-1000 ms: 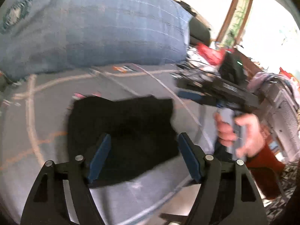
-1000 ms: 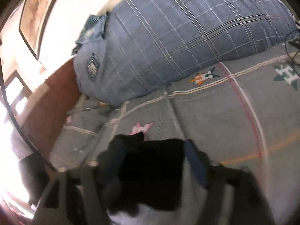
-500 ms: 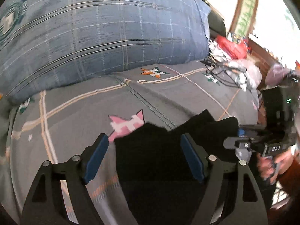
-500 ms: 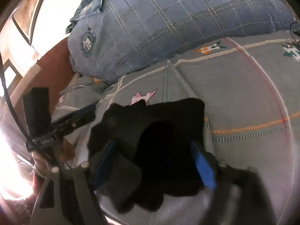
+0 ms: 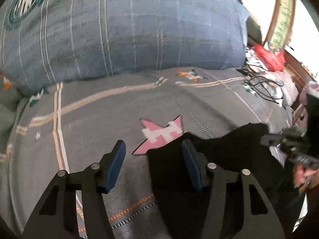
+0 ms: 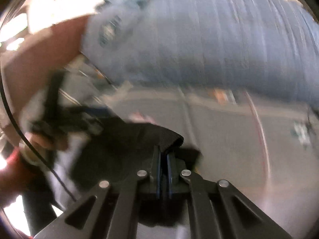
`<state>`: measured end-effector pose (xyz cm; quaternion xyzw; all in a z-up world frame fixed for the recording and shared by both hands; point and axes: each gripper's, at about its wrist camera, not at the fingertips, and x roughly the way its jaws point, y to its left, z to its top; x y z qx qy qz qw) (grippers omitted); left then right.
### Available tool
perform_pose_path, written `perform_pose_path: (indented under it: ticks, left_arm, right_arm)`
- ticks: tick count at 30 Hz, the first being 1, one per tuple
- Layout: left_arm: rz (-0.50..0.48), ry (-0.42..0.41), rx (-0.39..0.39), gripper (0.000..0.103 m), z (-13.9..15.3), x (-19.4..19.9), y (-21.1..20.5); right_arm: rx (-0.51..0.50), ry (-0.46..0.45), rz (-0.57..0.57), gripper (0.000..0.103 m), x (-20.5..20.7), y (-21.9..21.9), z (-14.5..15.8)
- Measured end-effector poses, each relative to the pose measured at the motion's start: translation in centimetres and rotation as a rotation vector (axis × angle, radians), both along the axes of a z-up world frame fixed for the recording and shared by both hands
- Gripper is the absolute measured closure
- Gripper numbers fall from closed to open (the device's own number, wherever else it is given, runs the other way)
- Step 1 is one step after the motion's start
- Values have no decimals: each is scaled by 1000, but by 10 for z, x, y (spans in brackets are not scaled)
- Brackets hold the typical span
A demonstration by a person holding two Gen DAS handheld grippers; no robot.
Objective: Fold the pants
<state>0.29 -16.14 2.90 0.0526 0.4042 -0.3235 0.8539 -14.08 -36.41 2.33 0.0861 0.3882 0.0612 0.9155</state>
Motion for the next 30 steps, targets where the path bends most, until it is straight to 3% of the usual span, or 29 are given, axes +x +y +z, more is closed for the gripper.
perform_pose_path:
  ticks: [3,6,13,17,19,22,24,30]
  left_arm:
    - [26,8,-1,46,-1,0,-1]
    - [48,-18,12,46,8,-6,3]
    - [89,-56,61,43,27,-37,5]
    - [102,-31,22,41,27,-55,1]
    - [118,-26,12,39,25,-61,-2]
    - [128,-21,14,35,20,-66,-8]
    - [138,0,26,35,12,-64,-14]
    - [179,21,13,32,8,-61,-14]
  right_arm:
    - [97,-18,-58,94,-4,-15,-9]
    - [47,-64,-77,85,-17,-14,10]
    - [95,-116,81,81,-52,16,43]
    - [58,-74,182,77,-61,46,31]
    - [-22,-35,167,77,-63,54,20]
    - [-60,5,139,77,-63,52,5]
    - [-122,43,100,81,-58,47,-11]
    - [20,13,79,76,-59,24,-2]
